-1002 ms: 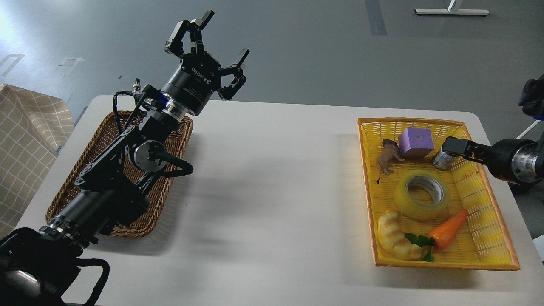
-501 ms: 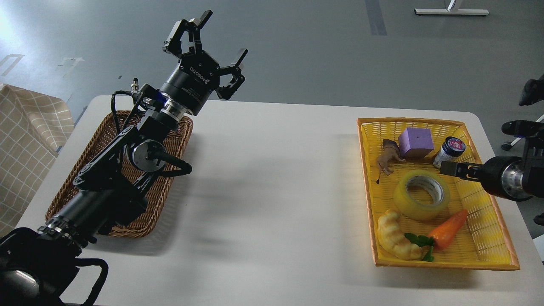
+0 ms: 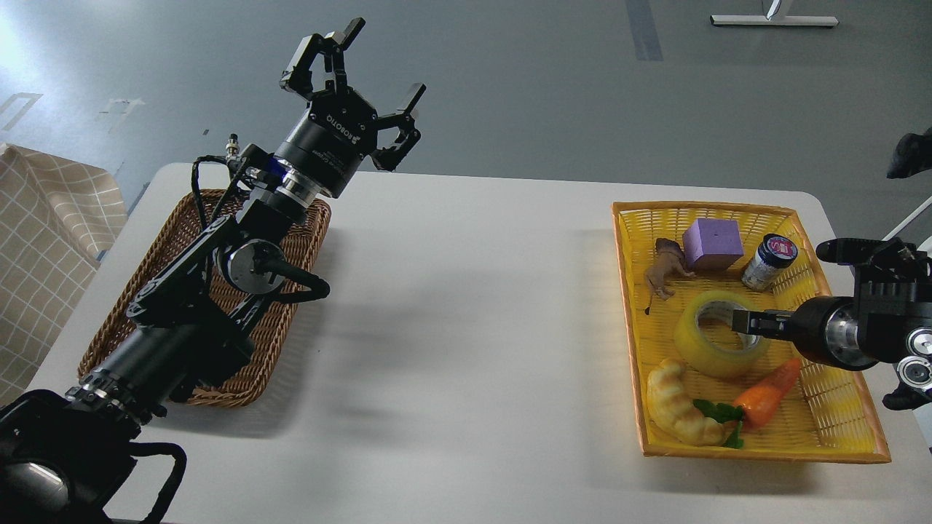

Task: Place and transfer tape with both arms
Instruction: 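Grip the tape roll with the right gripper and lift it out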

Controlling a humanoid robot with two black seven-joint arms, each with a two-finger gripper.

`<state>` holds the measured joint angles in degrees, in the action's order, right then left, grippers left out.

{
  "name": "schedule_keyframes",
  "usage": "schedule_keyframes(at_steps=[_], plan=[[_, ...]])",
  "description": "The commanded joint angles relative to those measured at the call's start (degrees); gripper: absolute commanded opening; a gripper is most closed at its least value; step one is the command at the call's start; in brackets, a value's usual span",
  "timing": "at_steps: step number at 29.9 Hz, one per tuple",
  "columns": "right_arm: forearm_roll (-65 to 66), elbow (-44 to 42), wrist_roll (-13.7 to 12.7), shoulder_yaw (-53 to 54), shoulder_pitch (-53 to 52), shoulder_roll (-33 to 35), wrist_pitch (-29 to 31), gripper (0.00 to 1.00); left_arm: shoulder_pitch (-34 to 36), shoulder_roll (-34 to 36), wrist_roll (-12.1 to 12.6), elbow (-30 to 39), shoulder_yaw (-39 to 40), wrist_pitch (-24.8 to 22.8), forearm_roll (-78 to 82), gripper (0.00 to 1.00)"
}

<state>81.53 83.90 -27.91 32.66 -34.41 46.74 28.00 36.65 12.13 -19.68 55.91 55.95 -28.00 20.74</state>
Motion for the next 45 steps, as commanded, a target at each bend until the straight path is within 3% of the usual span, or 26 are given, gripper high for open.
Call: schedule_keyframes(at_steps=[1,5,8,11,12,14,16,22,36,42,45], plan=[[0.6,-0.4,-0.1,-0.2,0.0,-0.7,0.0,0.61,0.0,0.0,0.0,0.0,0.0,0.0,0.0,1.0],[0.7,-1.0,-0.1,-1.1,0.0,-1.0,0.0,0.56,0.0,0.0,0.0,0.0,0.0,0.0,0.0,1.0],[0.7,-2.2,-0.1,-1.1,0.0,-1.0,0.0,0.44,0.0,0.0,0.0,0.0,0.0,0.0,0.0,1.0],[0.7,-2.8,-0.1,-1.2,0.0,-1.1,0.0,0.38,0.0,-0.1,0.0,0.0,0.0,0.0,0.0,1.0],[0.6,-2.9,-0.1,-1.2,0.0,-1.1,0.0,0.31,0.0,-0.1,0.0,0.0,0.0,0.0,0.0,1.0],[0.4,-2.9,-0.1,-1.2,0.1,-1.0,0.0,0.06,0.0,-0.1,0.0,0.0,0.0,0.0,0.0,1.0],[0.3,-2.8,-0.1,-1.2,0.0,-1.0,0.0,0.0,0.0,-0.1,0.0,0.0,0.0,0.0,0.0,1.0],[-0.1,-1.0,-0.1,-0.6,-2.1,-0.8,0.0,0.0,0.0,-0.1,0.0,-0.1,0.0,0.0,0.0,1.0],[-0.7,14.9,-0.1,4.4,-8.4,1.1,0.0,0.0,-0.1,-0.2,0.1,-0.1,-0.1,0.0,0.0,1.0],[-1.9,14.5,-0.1,3.6,-14.6,-6.0,0.0,0.0,0.0,-0.4,0.2,-0.1,-0.1,0.0,0.0,1.0],[-1.8,12.4,-0.1,2.2,-16.0,-13.1,0.0,0.0,0.4,-0.6,0.2,-0.1,-0.1,0.0,0.0,1.0]])
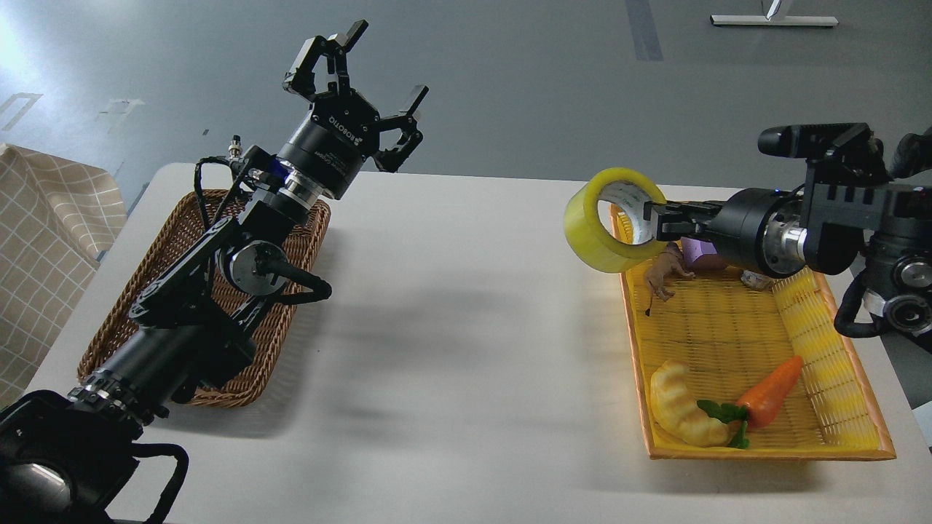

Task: Place and transfer tape with both arms
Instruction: 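Grip the tape roll with the right gripper and lift it out, then set the tape roll on the table between the arms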

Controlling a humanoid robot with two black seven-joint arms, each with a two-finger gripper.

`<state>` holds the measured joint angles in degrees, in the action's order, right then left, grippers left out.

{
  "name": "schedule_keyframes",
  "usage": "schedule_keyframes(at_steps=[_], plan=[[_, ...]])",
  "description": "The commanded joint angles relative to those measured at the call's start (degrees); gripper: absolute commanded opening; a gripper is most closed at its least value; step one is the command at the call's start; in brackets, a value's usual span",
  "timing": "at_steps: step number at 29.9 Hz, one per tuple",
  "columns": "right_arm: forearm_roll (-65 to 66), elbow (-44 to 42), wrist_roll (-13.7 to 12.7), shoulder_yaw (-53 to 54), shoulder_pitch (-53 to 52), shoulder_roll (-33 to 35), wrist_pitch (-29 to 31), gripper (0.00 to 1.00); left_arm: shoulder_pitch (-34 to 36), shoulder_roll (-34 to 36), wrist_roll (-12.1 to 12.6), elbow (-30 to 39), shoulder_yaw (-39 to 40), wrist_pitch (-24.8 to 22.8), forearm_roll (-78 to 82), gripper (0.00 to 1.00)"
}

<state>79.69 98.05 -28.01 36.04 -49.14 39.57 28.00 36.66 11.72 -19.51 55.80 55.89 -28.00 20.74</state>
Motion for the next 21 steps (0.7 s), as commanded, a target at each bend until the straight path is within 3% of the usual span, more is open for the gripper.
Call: schedule_keyframes(at_steps=[1,7,13,21], plan=[[0.0,-3.4,0.0,-2.3,-2.2,-8.3,0.0,0.0,0.4,-0.3,0.0,0.0,-0.1,0.0,0.0,1.0],[0.0,-15.7,0.0,-11.0,-9.2,-19.2,0.0,0.0,0.7,-0.5,0.1,0.0,-0.1,0.0,0.1,1.0],[0.0,-24.6,0.0,-17.8,-10.4,-25.3,0.0,0.0,0.7,-0.4,0.1,0.0,-0.1,0.0,0.1,1.0],[0.1,-27.6,0.0,-22.8,-10.0,-29.6,0.0,0.0,0.6,-0.4,0.0,0.0,-0.1,0.0,0.1,1.0]])
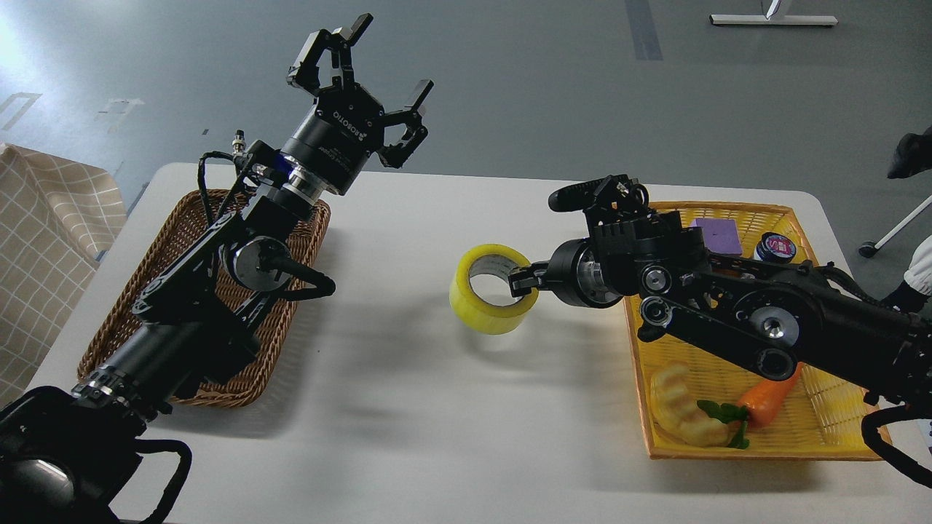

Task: Place and transfer tape with both arms
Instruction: 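Set the tape roll on the table between the arms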

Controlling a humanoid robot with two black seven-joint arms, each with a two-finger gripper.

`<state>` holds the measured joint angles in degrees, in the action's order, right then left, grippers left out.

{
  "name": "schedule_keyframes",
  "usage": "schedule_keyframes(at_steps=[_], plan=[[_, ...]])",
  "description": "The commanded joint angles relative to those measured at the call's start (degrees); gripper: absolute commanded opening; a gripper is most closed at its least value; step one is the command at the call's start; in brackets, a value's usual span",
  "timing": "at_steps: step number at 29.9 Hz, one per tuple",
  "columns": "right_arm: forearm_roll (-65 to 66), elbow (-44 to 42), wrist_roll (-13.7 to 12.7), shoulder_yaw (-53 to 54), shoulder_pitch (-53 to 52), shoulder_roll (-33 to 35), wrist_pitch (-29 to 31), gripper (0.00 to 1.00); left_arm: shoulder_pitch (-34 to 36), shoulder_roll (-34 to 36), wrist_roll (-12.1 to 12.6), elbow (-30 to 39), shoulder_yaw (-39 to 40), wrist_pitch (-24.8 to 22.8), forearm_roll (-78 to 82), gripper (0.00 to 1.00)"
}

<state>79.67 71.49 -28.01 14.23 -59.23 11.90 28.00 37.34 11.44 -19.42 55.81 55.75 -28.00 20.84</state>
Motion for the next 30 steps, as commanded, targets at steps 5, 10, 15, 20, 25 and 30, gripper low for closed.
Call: schedule_keyframes(at_steps=[5,10,15,20,25,30], plan=[[0.4,-2.5,0.0,-1.0,0.0,-4.2,0.0,0.0,-0.2,-0.2,-0.2,0.0,0.2,0.0,0.0,1.0],[0.7,-3.7,0.0,-1.2,0.3,-5.0,0.0,0.0,-0.2,-0.1,-0.2,0.0,0.2,0.0,0.0,1.0],[0.8,-4.8,0.0,-1.7,0.5,-5.7,0.0,0.0,-0.6,-0.1,-0.2,0.0,0.2,0.0,0.0,1.0],[0.7,-6.4,0.0,-2.6,0.5,-6.0,0.0,0.25,-0.7,0.0,-0.3,0.0,0.2,0.0,0.0,1.0],[0.6,-6.4,0.0,-2.2,1.0,-6.1,0.0,0.53,-0.7,0.0,-0.3,0.0,0.2,0.0,-0.1,1.0],[0.6,-6.4,0.0,1.8,2.6,-6.4,0.0,0.93,-0.7,0.0,-0.3,0.0,0.2,0.0,0.0,1.0]])
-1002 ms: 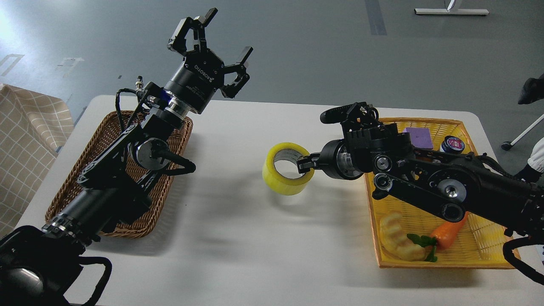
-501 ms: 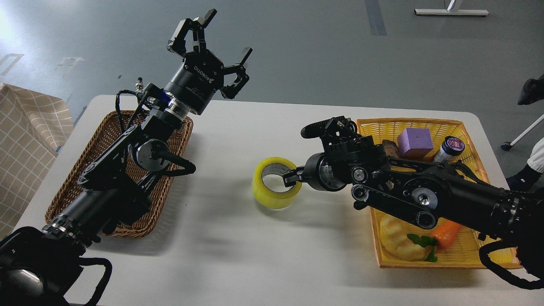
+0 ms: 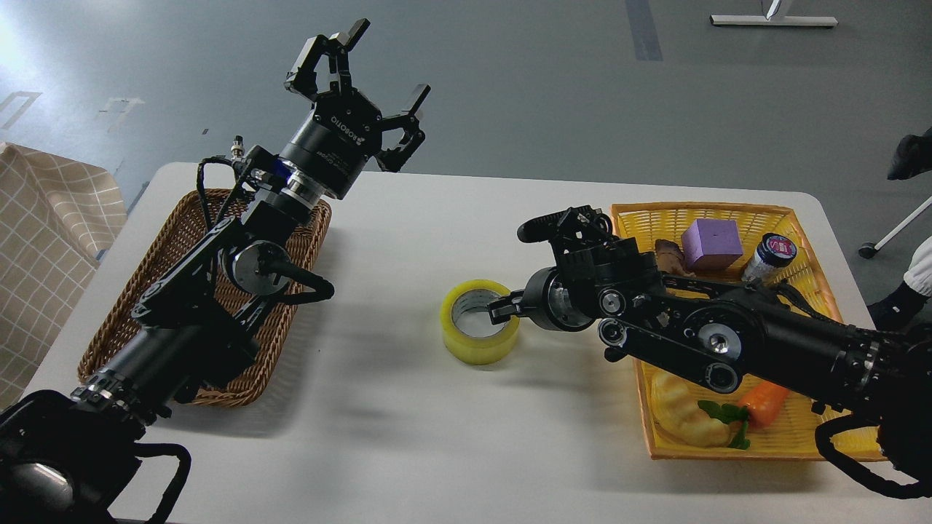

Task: Place and transfer tape with both arms
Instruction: 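Set the tape roll on the table between the arms, then release the tape and raise the right gripper away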

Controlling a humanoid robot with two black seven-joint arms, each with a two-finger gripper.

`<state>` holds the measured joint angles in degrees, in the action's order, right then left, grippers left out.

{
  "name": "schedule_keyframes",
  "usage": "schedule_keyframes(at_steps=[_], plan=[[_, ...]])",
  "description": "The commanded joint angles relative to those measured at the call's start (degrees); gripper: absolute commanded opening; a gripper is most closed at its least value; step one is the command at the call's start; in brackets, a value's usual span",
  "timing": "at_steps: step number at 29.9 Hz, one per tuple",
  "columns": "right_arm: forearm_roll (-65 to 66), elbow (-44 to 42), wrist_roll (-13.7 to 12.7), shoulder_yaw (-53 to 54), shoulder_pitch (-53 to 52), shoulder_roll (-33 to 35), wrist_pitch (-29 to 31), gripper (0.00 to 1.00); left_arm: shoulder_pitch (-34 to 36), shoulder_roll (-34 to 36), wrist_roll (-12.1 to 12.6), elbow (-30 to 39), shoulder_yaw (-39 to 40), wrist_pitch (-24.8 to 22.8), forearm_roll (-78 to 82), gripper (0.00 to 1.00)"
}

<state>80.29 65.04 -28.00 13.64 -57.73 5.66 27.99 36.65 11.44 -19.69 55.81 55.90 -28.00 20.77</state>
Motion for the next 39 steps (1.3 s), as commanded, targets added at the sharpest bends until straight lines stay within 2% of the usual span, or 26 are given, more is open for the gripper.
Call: schedule_keyframes(at_steps=[1,6,12,14,16,22,26,29,33,39], plan=[[-0.1,0.2,0.0,4.0,1.4,-0.1,0.0,0.97,0.0,0.0,0.0,0.0,0.0,0.0,0.1,1.0],[-0.4,1.0,0.0,9.6,0.0,0.8,0.0,0.99,-0.1,0.2,0.1,0.0,-0.2,0.0,0.1,1.0],[-3.3,7.0,0.0,20.9,-0.8,10.2,0.0,1.0,-0.1,0.7,0.1,0.0,-0.9,0.0,0.1,1.0],[-11.4,8.2,0.0,25.5,-0.5,13.1,0.0,1.0,-0.2,0.8,0.0,0.0,-1.0,0.0,0.5,1.0],[-26.0,9.4,0.0,30.0,-0.4,18.4,0.0,1.0,-0.3,1.0,-0.1,0.0,-1.1,0.0,1.0,1.0],[-49.4,7.6,0.0,38.6,2.7,25.6,0.0,1.0,-0.3,1.8,-0.1,0.0,-1.1,0.0,1.2,1.0],[-56.5,5.4,0.0,55.5,11.0,23.8,0.0,0.99,0.2,1.8,-0.1,0.0,-1.1,0.0,1.2,1.0],[-56.5,5.3,0.0,71.9,17.5,15.5,0.0,0.96,0.3,1.8,-0.2,0.0,-1.1,0.0,1.2,1.0],[-56.6,5.1,0.0,83.5,20.5,7.6,0.0,0.93,0.4,1.8,-0.2,0.0,-0.9,0.0,1.2,1.0],[-59.6,5.1,0.0,89.4,23.0,5.2,0.0,0.93,0.5,2.7,-0.3,0.1,-0.9,0.0,3.0,1.0]])
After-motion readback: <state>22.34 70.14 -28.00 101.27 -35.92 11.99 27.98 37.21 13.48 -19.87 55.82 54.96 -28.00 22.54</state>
